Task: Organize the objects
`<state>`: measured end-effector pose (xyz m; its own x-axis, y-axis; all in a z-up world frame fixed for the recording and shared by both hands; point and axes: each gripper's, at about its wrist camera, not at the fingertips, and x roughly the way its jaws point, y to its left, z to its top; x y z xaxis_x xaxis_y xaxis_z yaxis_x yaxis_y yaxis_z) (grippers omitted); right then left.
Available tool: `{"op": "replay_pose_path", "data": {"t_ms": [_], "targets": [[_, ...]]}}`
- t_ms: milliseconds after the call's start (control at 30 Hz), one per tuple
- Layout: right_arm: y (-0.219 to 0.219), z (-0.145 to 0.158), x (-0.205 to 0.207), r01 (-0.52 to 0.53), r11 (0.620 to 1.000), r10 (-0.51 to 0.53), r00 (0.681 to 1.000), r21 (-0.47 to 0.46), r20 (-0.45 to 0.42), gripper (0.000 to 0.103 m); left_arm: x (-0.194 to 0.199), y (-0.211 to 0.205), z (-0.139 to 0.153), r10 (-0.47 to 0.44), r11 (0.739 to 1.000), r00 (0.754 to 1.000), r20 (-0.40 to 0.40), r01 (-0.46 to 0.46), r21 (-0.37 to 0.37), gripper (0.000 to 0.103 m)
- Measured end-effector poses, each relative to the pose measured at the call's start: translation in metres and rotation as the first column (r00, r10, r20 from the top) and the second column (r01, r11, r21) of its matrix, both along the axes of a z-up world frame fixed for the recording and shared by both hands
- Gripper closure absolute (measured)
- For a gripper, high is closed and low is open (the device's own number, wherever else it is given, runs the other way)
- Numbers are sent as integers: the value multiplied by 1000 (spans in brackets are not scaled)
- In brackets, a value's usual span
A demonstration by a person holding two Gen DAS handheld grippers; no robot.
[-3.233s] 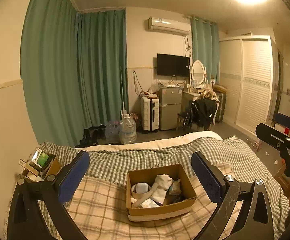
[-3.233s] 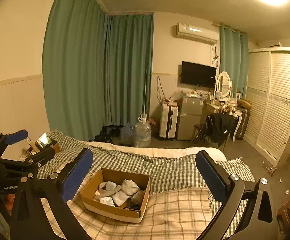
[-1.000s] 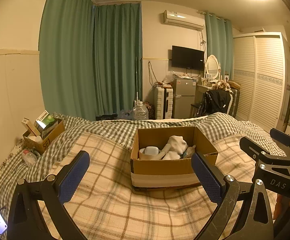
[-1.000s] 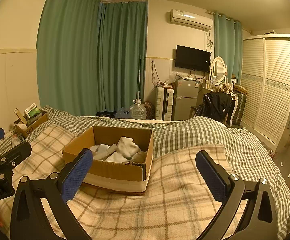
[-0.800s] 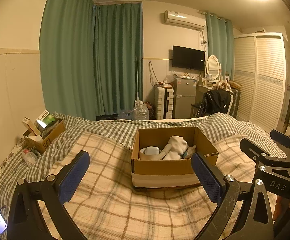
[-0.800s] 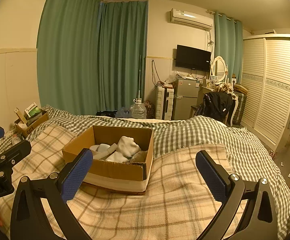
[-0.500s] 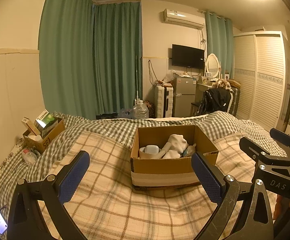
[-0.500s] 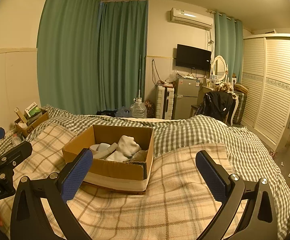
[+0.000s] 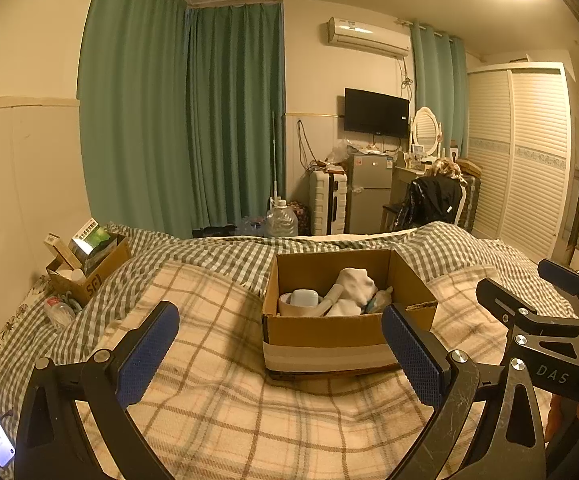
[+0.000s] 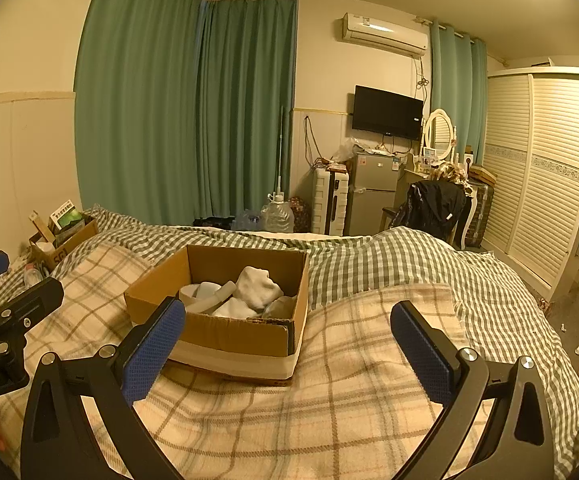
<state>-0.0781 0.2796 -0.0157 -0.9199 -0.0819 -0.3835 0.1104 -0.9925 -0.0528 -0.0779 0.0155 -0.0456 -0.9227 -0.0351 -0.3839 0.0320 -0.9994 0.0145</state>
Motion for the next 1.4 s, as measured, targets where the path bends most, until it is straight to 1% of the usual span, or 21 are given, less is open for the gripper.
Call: {"op": "replay_pose_path", "data": {"t_ms": [200, 1400], "targets": [[-1, -1, 0, 0, 1000, 0, 1000, 2, 3, 0, 1, 0, -2, 11, 1000, 1000, 1, -11, -15, 0], [-2, -7, 1, -4, 1000, 4, 1000, 9, 15, 0, 1, -4, -2, 3, 1000, 1000, 12, -3, -15, 0]]}}
